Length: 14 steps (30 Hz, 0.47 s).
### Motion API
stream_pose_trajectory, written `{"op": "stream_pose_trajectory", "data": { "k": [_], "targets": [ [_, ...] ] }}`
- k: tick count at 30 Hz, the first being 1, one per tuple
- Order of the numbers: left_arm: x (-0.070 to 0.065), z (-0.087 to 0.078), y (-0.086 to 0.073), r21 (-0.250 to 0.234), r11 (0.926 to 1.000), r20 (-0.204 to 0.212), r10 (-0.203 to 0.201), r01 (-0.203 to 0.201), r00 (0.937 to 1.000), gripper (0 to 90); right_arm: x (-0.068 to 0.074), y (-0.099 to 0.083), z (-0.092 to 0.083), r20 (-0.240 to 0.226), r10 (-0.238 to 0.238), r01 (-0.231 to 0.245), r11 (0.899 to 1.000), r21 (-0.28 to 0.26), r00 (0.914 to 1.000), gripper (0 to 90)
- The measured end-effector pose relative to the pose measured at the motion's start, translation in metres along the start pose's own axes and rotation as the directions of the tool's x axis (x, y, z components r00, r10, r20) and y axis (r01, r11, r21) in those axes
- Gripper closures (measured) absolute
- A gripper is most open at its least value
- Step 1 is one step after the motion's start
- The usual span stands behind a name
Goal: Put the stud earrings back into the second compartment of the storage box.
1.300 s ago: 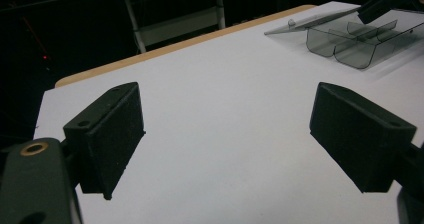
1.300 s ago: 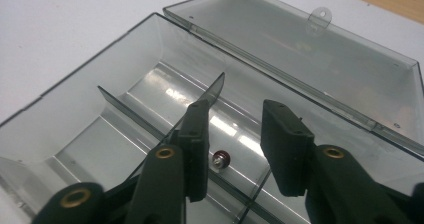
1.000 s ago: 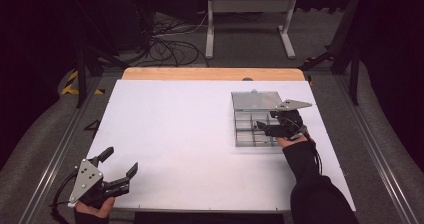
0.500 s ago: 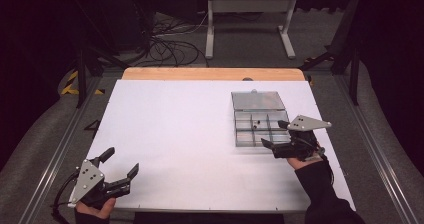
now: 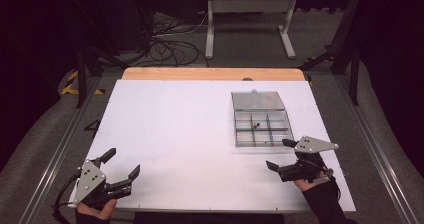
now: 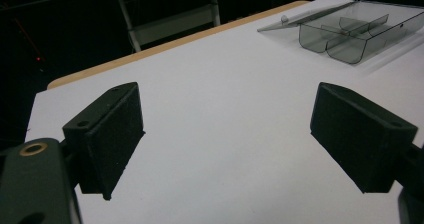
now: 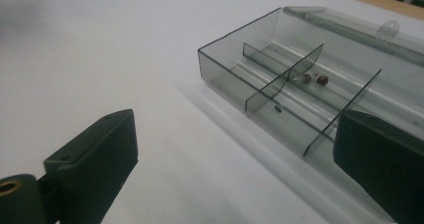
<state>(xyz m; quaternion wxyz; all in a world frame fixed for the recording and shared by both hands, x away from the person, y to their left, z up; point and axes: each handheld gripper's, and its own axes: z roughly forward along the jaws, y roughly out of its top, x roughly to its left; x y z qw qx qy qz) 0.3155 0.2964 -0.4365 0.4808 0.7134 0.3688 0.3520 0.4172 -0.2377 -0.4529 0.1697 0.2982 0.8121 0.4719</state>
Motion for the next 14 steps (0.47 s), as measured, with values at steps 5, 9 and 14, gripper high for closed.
{"op": "stream_pose_trajectory", "data": {
  "k": [5, 9, 14],
  "targets": [
    [0.000, 0.000, 0.000, 0.003, 1.0000, 0.007, 0.002, -0.002, 1.0000, 13.8, 0.003, -0.018, 0.004, -0.002, 0.020, -0.020, 1.000, 0.009, 0.9998, 0.8],
    [-0.002, -0.002, -0.001, 0.009, 0.9999, 0.017, 0.006, -0.006, 0.9998, 13.4, 0.003, -0.022, 0.005, 0.006, 0.023, -0.023, 1.000, 0.012, 0.9997, 0.1],
    [-0.002, -0.005, -0.005, 0.007, 1.0000, 0.034, -0.001, 0.001, 0.9994, 13.0, 0.004, -0.020, 0.006, 0.000, 0.006, -0.006, 1.000, 0.019, 1.0000, 0.0]
  ]
}}
